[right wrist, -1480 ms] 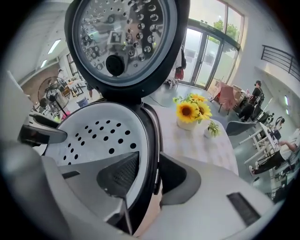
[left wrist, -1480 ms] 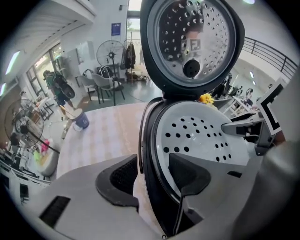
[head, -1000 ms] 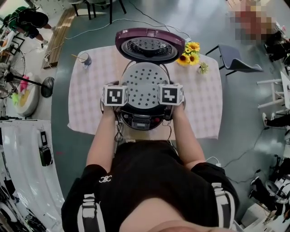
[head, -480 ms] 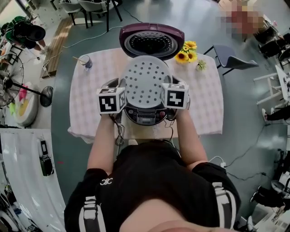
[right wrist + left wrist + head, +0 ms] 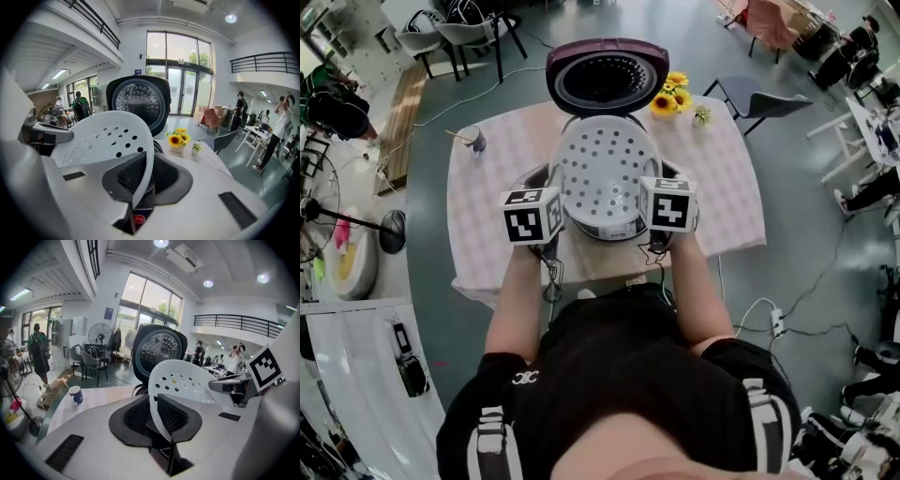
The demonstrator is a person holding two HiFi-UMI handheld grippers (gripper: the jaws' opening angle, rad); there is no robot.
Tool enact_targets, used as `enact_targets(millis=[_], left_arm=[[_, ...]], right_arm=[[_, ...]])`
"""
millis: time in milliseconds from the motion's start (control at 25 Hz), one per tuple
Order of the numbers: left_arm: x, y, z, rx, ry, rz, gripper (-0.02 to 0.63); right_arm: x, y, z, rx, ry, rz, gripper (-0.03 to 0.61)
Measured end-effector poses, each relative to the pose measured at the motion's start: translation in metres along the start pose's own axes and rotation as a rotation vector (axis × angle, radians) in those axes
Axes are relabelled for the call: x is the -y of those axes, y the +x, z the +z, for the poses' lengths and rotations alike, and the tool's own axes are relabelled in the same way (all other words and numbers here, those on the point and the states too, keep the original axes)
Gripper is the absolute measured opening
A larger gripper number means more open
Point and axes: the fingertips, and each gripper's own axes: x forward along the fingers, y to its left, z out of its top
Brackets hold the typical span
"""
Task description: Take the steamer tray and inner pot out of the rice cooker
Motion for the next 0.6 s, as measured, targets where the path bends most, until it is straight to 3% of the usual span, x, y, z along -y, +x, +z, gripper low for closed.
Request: enact_targets(millis=[280, 600], left_arm=[[0.033, 0.002, 0.008, 0.017, 0.045, -0.082, 0.049], [0.1, 0.034, 0.021, 0.023, 0.094, -0.149, 0.049]], right_arm=[[0.028, -0.03, -0.005, 0.024, 0.033, -0.088, 0.035], [0.099, -0.043, -0.014, 0.041, 0.082, -0.146, 0.035]])
